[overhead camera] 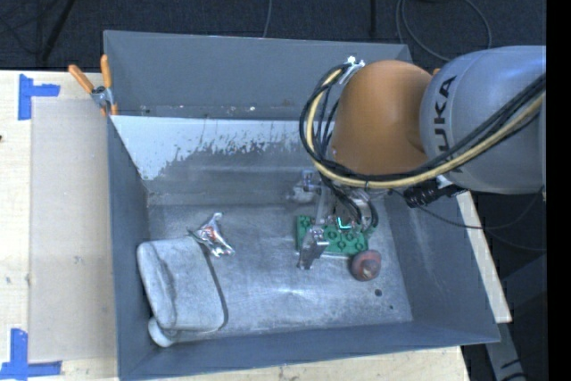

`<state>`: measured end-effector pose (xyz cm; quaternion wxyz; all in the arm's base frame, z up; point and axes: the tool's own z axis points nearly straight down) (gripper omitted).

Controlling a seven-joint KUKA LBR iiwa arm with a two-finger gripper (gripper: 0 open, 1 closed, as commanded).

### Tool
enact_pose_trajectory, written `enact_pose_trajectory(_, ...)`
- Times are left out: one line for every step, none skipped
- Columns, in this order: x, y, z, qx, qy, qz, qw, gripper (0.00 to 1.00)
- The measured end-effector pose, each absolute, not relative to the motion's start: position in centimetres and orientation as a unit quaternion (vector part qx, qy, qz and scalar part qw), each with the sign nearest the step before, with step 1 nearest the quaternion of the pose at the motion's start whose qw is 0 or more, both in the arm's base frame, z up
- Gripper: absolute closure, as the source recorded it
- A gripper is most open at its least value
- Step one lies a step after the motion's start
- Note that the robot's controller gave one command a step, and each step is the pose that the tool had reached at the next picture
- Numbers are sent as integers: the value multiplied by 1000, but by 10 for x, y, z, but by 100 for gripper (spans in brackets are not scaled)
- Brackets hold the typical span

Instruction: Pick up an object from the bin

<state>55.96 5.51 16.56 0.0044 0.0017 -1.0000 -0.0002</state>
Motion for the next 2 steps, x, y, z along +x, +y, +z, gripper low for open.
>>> enact_pose_trajectory(616,124,72,178,-984,0,0,0)
enact_pose_trajectory(602,184,101,344,-939,-1,-2,0)
